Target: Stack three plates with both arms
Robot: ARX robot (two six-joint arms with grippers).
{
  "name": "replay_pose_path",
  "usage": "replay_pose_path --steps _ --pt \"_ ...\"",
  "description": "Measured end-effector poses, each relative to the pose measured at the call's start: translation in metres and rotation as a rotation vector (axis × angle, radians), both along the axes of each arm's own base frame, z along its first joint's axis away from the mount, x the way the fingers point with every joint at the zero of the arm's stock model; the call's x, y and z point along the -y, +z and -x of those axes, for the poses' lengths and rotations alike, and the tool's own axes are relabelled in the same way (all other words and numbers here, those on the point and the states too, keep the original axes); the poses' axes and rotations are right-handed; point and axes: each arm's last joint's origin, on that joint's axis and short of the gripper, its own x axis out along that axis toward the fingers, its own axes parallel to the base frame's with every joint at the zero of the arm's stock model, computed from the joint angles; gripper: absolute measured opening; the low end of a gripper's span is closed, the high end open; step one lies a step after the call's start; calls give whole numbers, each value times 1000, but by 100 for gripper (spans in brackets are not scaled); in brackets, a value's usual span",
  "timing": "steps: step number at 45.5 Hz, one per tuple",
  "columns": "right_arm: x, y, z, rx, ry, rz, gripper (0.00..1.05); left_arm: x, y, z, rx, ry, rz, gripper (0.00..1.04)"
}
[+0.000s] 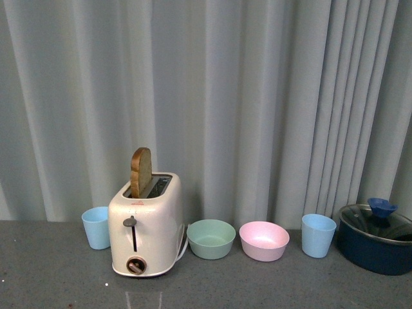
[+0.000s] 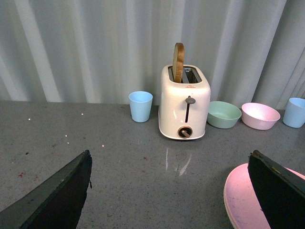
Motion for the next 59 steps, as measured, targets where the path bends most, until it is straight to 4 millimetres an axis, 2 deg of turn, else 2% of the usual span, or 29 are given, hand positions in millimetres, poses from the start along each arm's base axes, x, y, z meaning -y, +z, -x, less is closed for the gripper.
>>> replay_pose_path --steps 28,30,48,53,59 --pt "-1 -18 2 -9 -28 -35 96 0 0 0 0 0 0 98" --pt "-1 -19 2 -10 -31 -38 92 0 0 0 0 0 0 98" --pt "-4 -24 5 -13 -37 -45 28 0 0 0 0 0 0 98" --pt "-3 -24 5 -9 -45 -48 5 0 0 0 0 0 0 98" --pt "-3 -18 5 6 -56 -64 3 0 0 0 0 0 0 98"
